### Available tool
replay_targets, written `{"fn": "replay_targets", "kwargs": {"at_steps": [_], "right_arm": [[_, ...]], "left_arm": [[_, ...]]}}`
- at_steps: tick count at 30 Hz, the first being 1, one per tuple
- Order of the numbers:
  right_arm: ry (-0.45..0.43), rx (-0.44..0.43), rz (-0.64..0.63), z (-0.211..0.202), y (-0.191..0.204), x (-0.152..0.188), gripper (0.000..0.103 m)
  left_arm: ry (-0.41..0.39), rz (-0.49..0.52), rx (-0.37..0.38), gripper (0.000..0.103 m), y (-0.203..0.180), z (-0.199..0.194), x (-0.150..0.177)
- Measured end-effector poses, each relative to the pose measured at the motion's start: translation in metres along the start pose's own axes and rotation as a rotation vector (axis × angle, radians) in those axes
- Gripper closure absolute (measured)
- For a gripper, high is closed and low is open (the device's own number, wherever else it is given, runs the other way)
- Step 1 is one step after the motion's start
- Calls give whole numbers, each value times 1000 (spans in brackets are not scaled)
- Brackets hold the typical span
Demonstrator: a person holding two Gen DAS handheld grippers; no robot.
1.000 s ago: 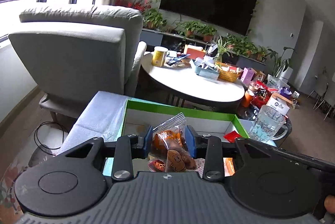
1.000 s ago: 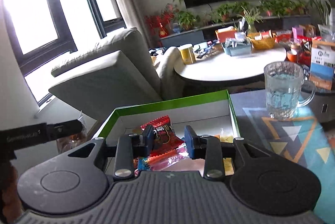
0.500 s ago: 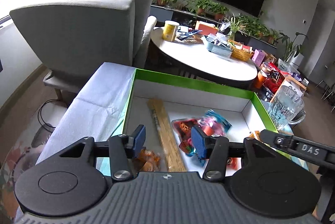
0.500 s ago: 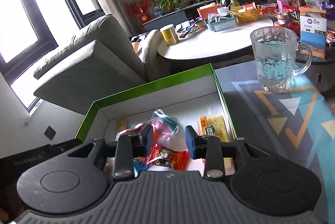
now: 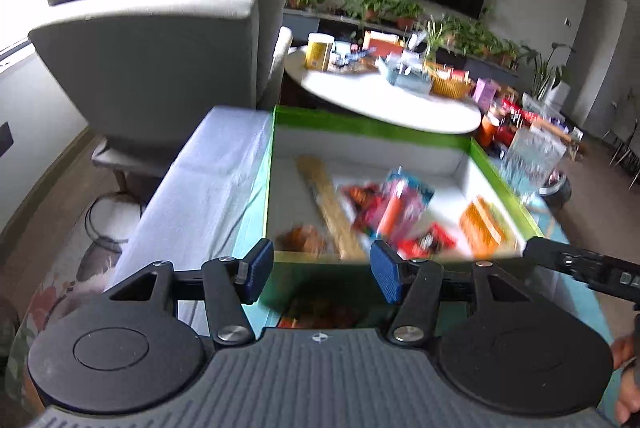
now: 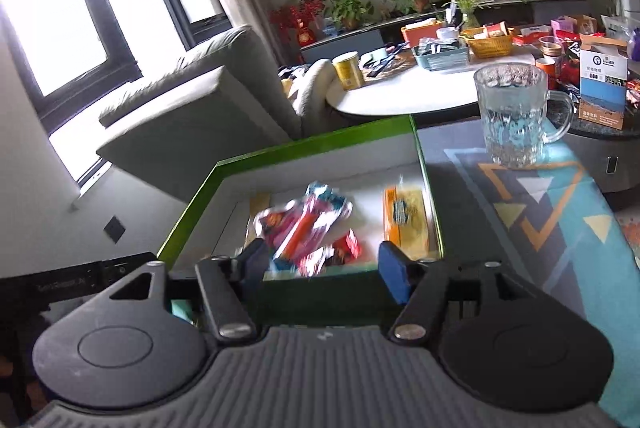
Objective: Organize snacks
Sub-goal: 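Lower both held bags into the green box and open both tools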
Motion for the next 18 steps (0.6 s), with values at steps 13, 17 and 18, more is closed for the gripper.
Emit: {"fn": "replay_targets", "kwargs": {"at_steps": [13, 17, 18], "right_arm": [[75, 0, -56, -25, -11, 42, 66], [100, 14, -53, -21, -13, 47, 66], [103, 13, -49, -21, -13, 47, 66]], "left_arm": [[148, 210, 34, 51, -5, 36, 46], [169, 235, 51, 49, -6, 44, 48], [171, 242, 55, 48, -7, 46, 49]]}}
Point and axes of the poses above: each gripper's, at about its wrist camera, not at the fingertips, and z roughly the way its jaws point, y to its left, x to its underside, the point moved 1 cm from there along z, roughly the way its jaws point, and after that the axes turned 5 degrees about -y, right-handed, at the moved point
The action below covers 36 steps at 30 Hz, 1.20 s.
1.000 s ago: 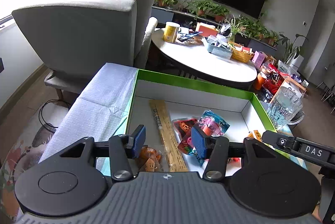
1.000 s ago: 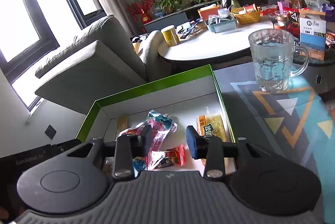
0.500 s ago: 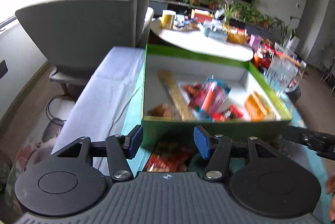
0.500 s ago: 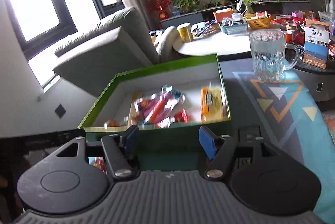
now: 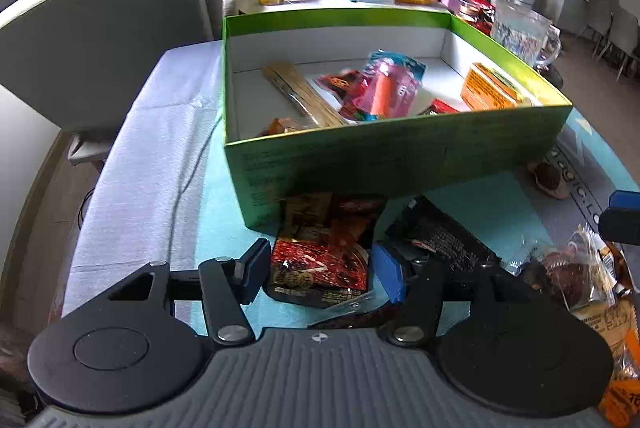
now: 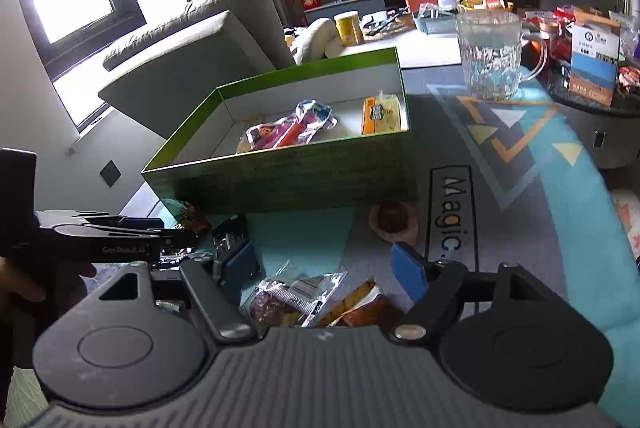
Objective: Organize snacks
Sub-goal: 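Lower both held bags into the green box and open both tools, then grasp the red spicy snack bag with the left tool while the right grasps a black bar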
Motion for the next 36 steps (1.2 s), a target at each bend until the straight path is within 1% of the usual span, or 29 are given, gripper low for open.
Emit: {"fn": "replay_targets", "kwargs": {"at_steps": [2, 4, 5, 8, 12, 15, 16, 17, 20, 22, 23, 24, 25, 28, 29, 30, 31, 33, 35, 36], "right_arm": [[4, -8, 1, 1, 1, 2, 66], [12, -19, -4, 3, 3, 3, 66], [18, -23, -10, 4, 4, 4, 66], [33, -30, -30, 5, 8, 8, 66], [47, -51, -46, 8, 16, 11, 66], [46, -71, -66, 14, 27, 6, 66], [43, -79, -76, 16, 31, 4, 66], [43, -86, -88, 19, 36, 1, 66], [42, -95, -122, 27, 47, -5, 66], [48, -105, -136, 31, 52, -8, 66], [51, -108, -143, 33, 54, -8, 66], [54, -110, -153, 35, 57, -8, 66], [58, -109, -162, 38, 58, -9, 66], [63, -107, -197, 46, 65, -12, 66], [62, -104, -205, 48, 67, -14, 66], [60, -100, -213, 50, 68, -16, 66], [60, -91, -217, 52, 69, -16, 66], [63, -78, -223, 54, 70, -18, 66], [79, -90, -225, 56, 72, -17, 66], [92, -98, -230, 58, 73, -16, 66]], "left_arm": [[7, 19, 3, 47, -1, 4, 1], [9, 36, -11, 45, -1, 7, 2], [4, 40, -15, 42, -1, 8, 2], [-4, 30, -11, 40, 2, 7, 3], [-27, 29, -7, 34, 5, 8, 5], [-49, 28, 8, 35, 6, 9, 6], [-59, 26, 19, 38, 7, 8, 7], [-72, 28, 33, 48, 7, 7, 7], [-74, 10, 65, 51, 11, 1, 8], [-110, 0, 78, 62, 13, -7, 8], [-115, -15, 85, 95, 15, -11, 7], [-101, -38, 90, 102, 17, -13, 6], [-102, -65, 86, 102, 21, -16, 5], [-113, -65, 78, 101, 25, -24, 7], [-110, -67, 76, 101, 26, -25, 8], [-111, -71, 69, 97, 27, -25, 9], [-110, -75, 57, 93, 28, -27, 11], [-106, -82, 32, 69, 32, -29, 14], [-122, -84, 3, 57, 36, -30, 16], [-127, -80, -16, 54, 39, -30, 17]]}}
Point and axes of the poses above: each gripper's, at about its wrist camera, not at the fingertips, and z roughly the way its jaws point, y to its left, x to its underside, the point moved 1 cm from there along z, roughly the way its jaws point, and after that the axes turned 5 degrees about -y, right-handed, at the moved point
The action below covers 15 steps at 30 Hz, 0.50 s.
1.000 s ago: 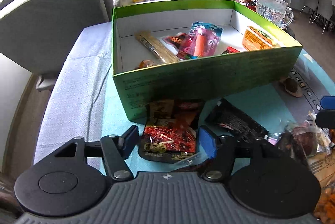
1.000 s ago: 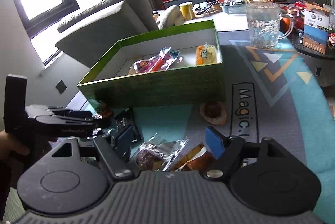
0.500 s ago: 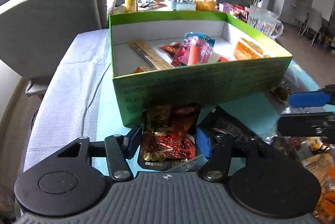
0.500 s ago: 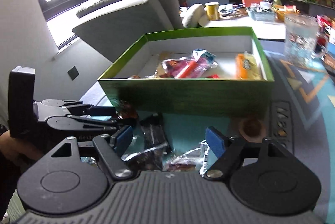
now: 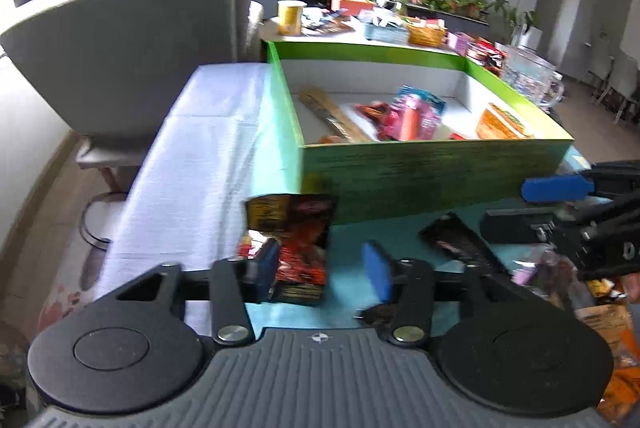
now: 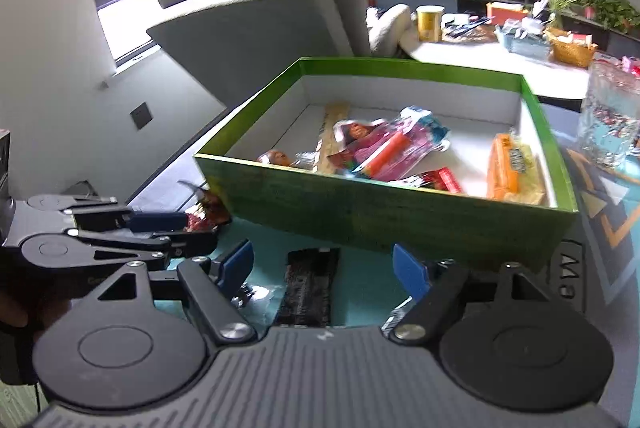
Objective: Organize snacks
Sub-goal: 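Grasp the red spicy snack bag with the left tool while the right grasps a black bar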
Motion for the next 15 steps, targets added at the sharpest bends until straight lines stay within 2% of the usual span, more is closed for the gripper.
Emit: {"fn": "replay_targets", "kwargs": {"at_steps": [3, 11, 15], "right_arm": [[31, -2, -25, 8, 7, 2, 66], [85, 35, 16, 28, 9, 6, 66], [103, 29, 21, 33, 11, 8, 66]], "left_arm": [[10, -3, -76, 52, 7, 8, -3], [16, 56, -103, 51, 3, 37, -12], [25, 67, -84, 48, -1, 39, -11]]}}
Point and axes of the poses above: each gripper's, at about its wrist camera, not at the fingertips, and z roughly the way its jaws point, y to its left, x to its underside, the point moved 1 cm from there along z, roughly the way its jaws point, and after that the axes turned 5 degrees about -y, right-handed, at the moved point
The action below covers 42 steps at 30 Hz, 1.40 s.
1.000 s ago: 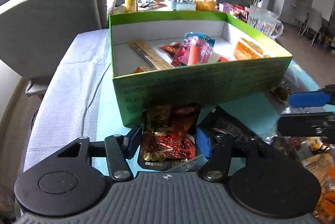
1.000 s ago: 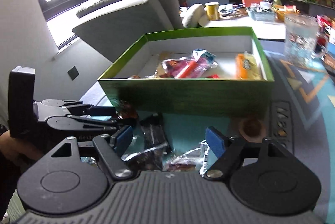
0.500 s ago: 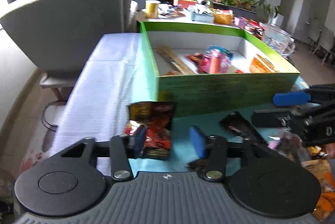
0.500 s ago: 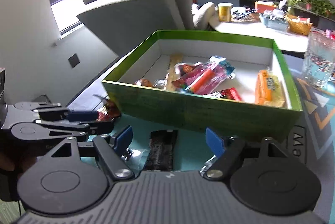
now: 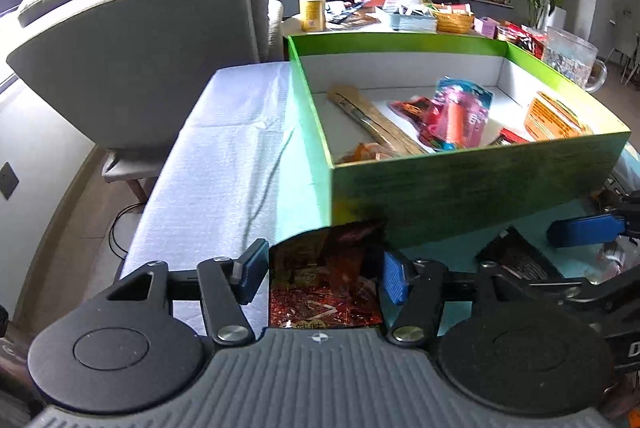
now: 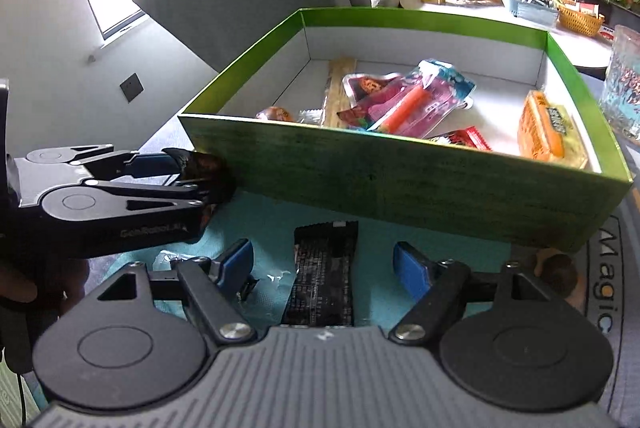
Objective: Organize snacks
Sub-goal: 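Grasp the red spicy snack bag with the left tool while the right grasps a black bar, then carry the red bag and black bar over the green box and release them inside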
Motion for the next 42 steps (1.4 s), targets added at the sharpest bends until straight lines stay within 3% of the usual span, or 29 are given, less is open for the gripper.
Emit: {"fn": "replay_targets", "kwargs": {"at_steps": [3, 8, 13, 15, 16, 17, 18, 19, 34, 42], "right_arm": [[-1, -7, 8, 0, 0, 1, 66], [1, -10, 20, 1, -2, 1, 61], [-3, 11, -32, 3, 5, 2, 59], [-4, 26, -45, 4, 6, 3, 60], [-10, 43, -58, 3, 6, 3, 61], [-11, 54, -66, 1, 6, 2, 62], [-8, 45, -56, -1, 3, 2, 73], [-9, 22, -31, -4, 1, 1, 77], [-238, 6, 11, -60, -11, -13, 78], [-356, 27, 82, -77, -31, -30, 78]], "left_arm": [[4, 16, 9, 47, -1, -3, 3], [11, -41, 8, 41, 5, 0, 3], [-3, -51, -9, 37, 4, 3, 3], [-15, -44, 9, 48, 4, 1, 4], [-18, -48, 19, 49, 4, -1, 5], [-18, -61, 22, 49, 5, -4, 5], [-22, -74, 25, 49, 6, -6, 5], [-29, -81, 26, 49, 6, -9, 5], [-206, -46, 59, 49, -14, -77, -22], [-285, 7, 84, 49, -35, -78, -59]]}}
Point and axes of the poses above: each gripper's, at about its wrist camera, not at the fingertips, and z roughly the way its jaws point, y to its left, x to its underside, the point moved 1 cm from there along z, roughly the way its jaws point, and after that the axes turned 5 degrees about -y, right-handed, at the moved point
